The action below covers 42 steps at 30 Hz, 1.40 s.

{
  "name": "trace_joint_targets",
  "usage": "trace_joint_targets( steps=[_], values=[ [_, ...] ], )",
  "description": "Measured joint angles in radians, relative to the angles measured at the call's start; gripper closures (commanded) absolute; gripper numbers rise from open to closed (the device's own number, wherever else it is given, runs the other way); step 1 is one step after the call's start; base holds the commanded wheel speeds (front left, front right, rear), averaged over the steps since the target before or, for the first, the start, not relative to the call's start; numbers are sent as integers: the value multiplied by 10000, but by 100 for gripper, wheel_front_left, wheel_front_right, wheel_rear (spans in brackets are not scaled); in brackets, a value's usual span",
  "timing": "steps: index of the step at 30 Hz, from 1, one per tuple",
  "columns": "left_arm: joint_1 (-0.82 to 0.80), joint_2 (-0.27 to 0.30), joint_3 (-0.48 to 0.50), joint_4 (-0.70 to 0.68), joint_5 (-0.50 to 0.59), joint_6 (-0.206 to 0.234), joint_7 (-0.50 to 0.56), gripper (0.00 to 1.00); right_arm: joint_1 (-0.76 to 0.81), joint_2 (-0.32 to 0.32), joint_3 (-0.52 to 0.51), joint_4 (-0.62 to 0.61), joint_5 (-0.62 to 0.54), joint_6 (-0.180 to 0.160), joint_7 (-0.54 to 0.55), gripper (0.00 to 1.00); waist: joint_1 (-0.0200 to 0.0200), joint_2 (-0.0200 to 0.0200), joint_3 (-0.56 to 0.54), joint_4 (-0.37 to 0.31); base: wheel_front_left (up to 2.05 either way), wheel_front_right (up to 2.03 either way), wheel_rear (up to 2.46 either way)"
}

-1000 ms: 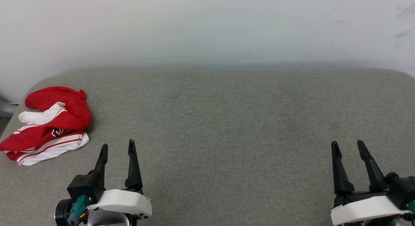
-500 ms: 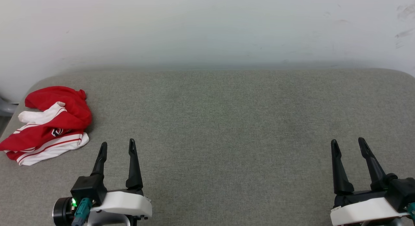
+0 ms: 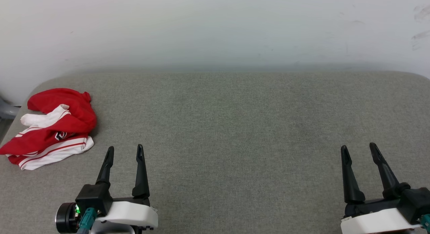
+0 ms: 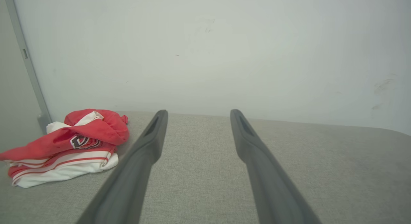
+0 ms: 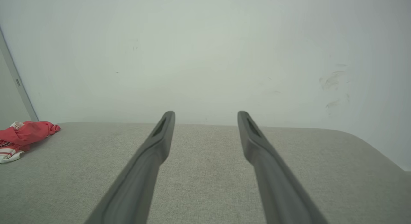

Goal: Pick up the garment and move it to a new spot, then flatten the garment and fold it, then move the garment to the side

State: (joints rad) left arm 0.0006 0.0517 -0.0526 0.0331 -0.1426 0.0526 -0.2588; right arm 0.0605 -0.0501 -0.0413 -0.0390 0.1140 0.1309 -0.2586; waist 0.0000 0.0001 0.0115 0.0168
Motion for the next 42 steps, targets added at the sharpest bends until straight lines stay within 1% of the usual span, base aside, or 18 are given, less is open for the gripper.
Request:
trace_joint_targets(
  steps=[6,13,24,42],
  values=[
    [33,-4,-36,86,-232,-163,-40,0,11,0,-58,84,236,0,-48,0,0,0,8,0,0,0,0],
    [36,-8,-61,222,-384,-251,-40,0,13,-2,-113,217,426,0,-48,0,0,0,17,-10,0,0,0],
    [35,-8,-65,378,-487,-253,-40,0,32,-2,-128,403,627,0,-48,0,-1,0,24,23,0,0,0],
    [35,-8,-90,554,-543,-247,-40,0,105,-2,-75,548,639,0,-48,0,0,0,44,111,0,0,0]
  ],
)
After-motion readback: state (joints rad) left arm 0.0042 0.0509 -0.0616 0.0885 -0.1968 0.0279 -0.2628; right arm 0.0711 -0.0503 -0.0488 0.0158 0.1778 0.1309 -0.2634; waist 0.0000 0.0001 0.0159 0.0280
